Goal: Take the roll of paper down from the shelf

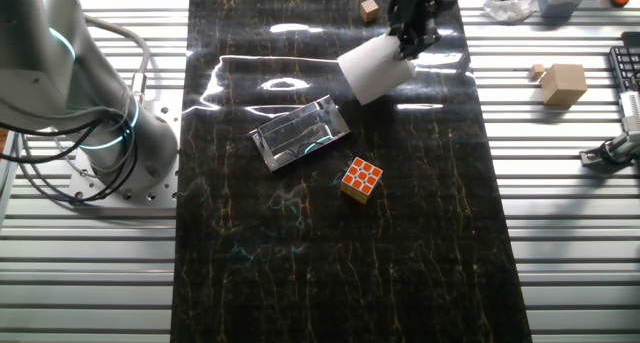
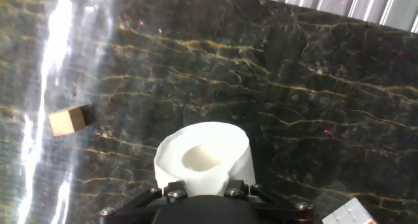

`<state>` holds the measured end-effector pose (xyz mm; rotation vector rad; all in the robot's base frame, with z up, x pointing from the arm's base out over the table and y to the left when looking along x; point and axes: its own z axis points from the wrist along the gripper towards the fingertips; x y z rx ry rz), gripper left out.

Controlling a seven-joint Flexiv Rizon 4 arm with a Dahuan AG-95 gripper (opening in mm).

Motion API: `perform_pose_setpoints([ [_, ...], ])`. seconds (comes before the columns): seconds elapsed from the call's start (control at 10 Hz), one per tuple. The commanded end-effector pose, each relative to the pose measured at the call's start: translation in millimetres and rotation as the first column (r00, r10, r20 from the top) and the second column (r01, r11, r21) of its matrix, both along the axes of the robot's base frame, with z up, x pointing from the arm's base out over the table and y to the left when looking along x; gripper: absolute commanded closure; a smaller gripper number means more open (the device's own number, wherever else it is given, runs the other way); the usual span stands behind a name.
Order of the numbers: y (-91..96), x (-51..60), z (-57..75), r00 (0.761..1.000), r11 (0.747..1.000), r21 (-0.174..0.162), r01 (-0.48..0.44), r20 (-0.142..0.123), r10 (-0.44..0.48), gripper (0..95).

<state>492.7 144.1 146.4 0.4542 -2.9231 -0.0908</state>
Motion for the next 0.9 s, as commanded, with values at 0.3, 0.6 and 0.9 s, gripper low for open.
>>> perform_pose_setpoints([
  [0.3,-0.5,-0.9,-0.7,0.998,0.998,0.01,-0.063,0.005,0.063,19.0],
  [0.6,-0.2,-1.4,0.1,0.999,0.999,0.002,-0.041,-0.012,0.041,38.0],
  [0.9,-0.5,-2.9,1.5,0.998,0.999,-0.025,0.048,-0.04,-0.049,95.0],
])
